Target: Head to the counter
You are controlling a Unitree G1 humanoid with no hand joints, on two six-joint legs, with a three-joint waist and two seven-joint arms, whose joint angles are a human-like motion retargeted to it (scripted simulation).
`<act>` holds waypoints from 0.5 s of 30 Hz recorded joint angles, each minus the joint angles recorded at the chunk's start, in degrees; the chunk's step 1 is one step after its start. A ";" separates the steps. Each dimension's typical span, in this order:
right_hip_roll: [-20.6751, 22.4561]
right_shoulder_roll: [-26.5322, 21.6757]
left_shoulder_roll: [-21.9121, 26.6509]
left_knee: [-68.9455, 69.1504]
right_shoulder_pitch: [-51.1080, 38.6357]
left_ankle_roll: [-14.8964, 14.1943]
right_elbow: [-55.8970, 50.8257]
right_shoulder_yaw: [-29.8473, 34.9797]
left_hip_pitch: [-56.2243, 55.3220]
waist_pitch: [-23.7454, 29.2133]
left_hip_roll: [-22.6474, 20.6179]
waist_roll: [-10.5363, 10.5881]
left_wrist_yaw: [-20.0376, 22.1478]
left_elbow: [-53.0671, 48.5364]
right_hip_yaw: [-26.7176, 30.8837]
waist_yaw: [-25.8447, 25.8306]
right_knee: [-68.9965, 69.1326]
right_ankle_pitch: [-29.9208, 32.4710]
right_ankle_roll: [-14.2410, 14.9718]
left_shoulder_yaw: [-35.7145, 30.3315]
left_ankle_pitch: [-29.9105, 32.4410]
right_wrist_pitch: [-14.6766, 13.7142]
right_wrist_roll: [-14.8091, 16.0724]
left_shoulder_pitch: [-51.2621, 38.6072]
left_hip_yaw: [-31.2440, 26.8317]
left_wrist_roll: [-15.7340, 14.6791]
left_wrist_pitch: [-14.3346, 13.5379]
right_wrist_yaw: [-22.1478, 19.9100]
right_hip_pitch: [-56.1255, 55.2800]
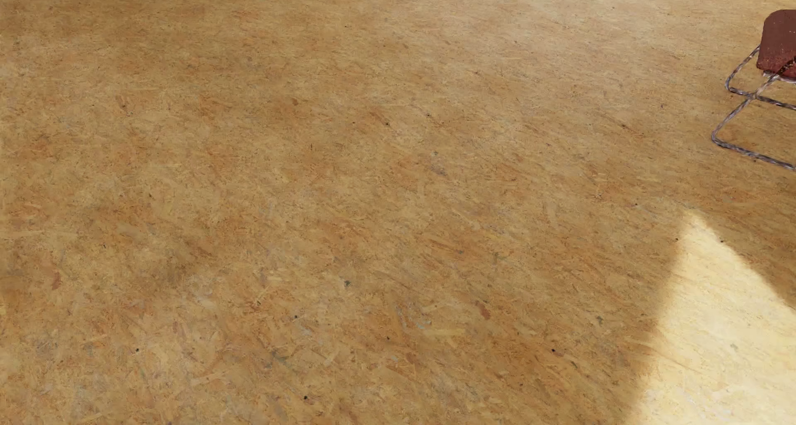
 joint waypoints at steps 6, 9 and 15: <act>1.43 -0.68 1.01 13.62 -0.25 0.00 -1.29 3.66 -9.11 3.20 -0.02 0.11 0.00 0.79 0.00 1.65 0.77 0.54 0.00 -0.23 -5.20 0.00 0.00 2.94 0.00 0.00 0.00 0.00 2.48; -0.08 -2.80 1.11 23.99 -1.20 0.00 -4.47 4.40 -17.96 4.99 -0.23 -0.72 0.00 1.64 0.00 6.17 -0.13 -2.94 0.00 -1.14 -5.12 0.00 0.00 5.03 0.00 0.00 0.00 0.00 6.84; -1.81 -2.00 2.18 11.11 -6.45 0.00 -2.90 1.93 -30.52 7.01 0.72 -2.37 0.00 8.00 0.00 11.54 -1.98 -13.20 0.00 -1.65 3.61 0.00 0.00 7.52 0.00 0.00 0.00 0.00 18.18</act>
